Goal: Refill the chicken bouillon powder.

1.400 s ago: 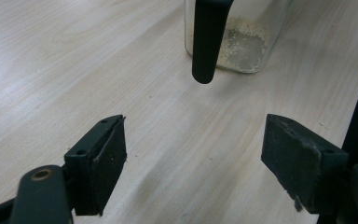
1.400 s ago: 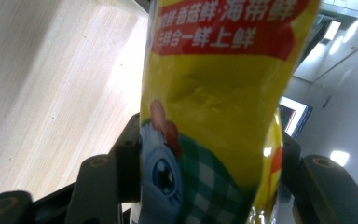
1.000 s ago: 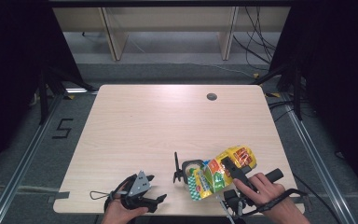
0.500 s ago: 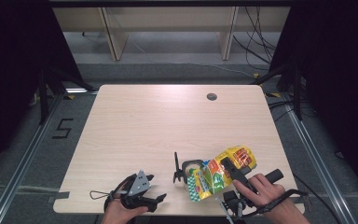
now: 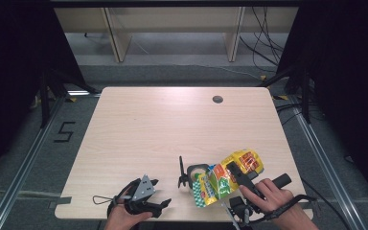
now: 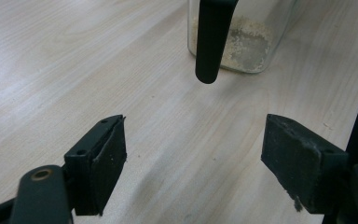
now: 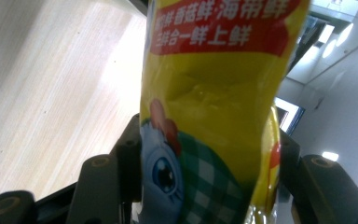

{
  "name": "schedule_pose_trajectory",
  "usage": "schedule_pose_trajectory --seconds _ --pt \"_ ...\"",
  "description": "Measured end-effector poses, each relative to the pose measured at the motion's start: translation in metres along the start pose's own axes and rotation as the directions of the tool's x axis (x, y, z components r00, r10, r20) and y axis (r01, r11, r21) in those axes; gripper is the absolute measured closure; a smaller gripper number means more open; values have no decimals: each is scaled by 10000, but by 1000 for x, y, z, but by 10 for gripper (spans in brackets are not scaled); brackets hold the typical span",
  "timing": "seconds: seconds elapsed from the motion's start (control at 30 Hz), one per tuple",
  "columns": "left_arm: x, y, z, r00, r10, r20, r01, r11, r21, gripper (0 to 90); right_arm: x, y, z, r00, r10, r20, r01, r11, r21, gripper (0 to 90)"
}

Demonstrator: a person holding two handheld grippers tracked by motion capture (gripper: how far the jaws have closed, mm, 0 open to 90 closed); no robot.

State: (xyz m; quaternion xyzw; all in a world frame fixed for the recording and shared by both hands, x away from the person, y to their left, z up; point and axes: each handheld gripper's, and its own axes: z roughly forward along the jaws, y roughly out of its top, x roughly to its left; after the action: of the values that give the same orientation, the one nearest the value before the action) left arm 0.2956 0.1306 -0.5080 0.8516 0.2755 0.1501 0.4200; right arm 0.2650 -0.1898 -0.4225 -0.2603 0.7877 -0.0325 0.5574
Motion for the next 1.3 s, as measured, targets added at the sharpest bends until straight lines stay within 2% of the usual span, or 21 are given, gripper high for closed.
schedule_pose_trajectory --seconds 0.03,0.07,0.1,0.17,0.23,0.37,0.43,0.47,0.5,0.63,0.77,0.8,0.83,1.0,1.03,1.07,1.1,1.17,1.2,1.27,1.3 --pt "1 0 0 9997 248 60 -248 9997 -10 214 0 1 0 9999 -133 -55 134 9999 101 467" --pt "-2 -1 1 9999 -168 39 169 9997 -176 214 0 2 -1 9999 -153 -70 154 9998 110 467" --pt "-1 0 0 10000 -29 13 29 10000 -33 214 0 2 -1 9999 -117 -21 117 9999 127 467" --pt "-1 1 0 9999 -55 138 55 10000 -16 214 0 2 -2 10000 35 12 -35 10000 76 467" --pt "-2 0 0 10000 -79 47 80 9999 -129 214 -1 3 -2 9998 -179 11 178 9998 92 467" --pt "0 1 -1 10000 54 -5 -54 10000 -54 214 -1 3 -2 9998 -172 20 172 9998 101 467" --pt "-2 0 -1 9999 -119 92 120 9998 -143 214 -1 2 -2 9998 -181 9 181 9998 111 467" --pt "-1 0 -1 10000 3 -10 -3 10000 -88 214 -1 2 -3 9999 -144 30 144 9997 185 467" --pt "-1 0 -1 9999 -92 93 94 9999 -140 214 -1 2 -3 9998 -175 63 173 9997 174 467" --pt "-2 0 0 9998 -113 137 115 9999 -127 214 -1 4 -3 9985 -514 205 505 9978 438 467" --pt "-1 0 1 10000 6 16 -6 9999 -116 214 0 5 -2 9987 -475 159 470 9983 331 469" --pt "-2 0 1 10000 -9 74 10 9999 -112 214 -1 4 -1 9958 -882 225 875 9957 312 470" --pt "-2 0 0 10000 -21 55 21 10000 -60 214 1 5 -1 9989 -439 162 434 9985 344 471" --pt "-3 -1 1 9998 -185 87 187 9995 -235 214 0 4 -1 9985 -510 196 503 9982 319 472" --pt "-2 0 0 10000 -39 58 40 9999 -129 214 -1 4 0 9956 -902 271 896 9957 221 472" --pt "-1 0 0 10000 25 19 -25 10000 -5 214 1 6 -1 9980 -602 201 594 9976 350 474" --pt "-1 0 0 10000 -14 31 14 10000 -88 214 0 5 1 9960 -856 253 851 9962 183 475" --pt "-2 0 1 9999 -71 96 73 9998 -166 214 0 5 0 9969 -745 240 738 9968 293 476" --pt "-2 0 -1 10000 22 57 -22 10000 16 214 -3 4 0 9948 -957 342 949 9952 243 476" --pt "-1 1 0 9999 -46 145 46 10000 -33 214 -4 4 -2 9946 -967 373 958 9951 263 476" --pt "-1 0 0 10000 35 0 -35 10000 -73 214 -3 4 -2 9980 -536 325 526 9982 294 476"
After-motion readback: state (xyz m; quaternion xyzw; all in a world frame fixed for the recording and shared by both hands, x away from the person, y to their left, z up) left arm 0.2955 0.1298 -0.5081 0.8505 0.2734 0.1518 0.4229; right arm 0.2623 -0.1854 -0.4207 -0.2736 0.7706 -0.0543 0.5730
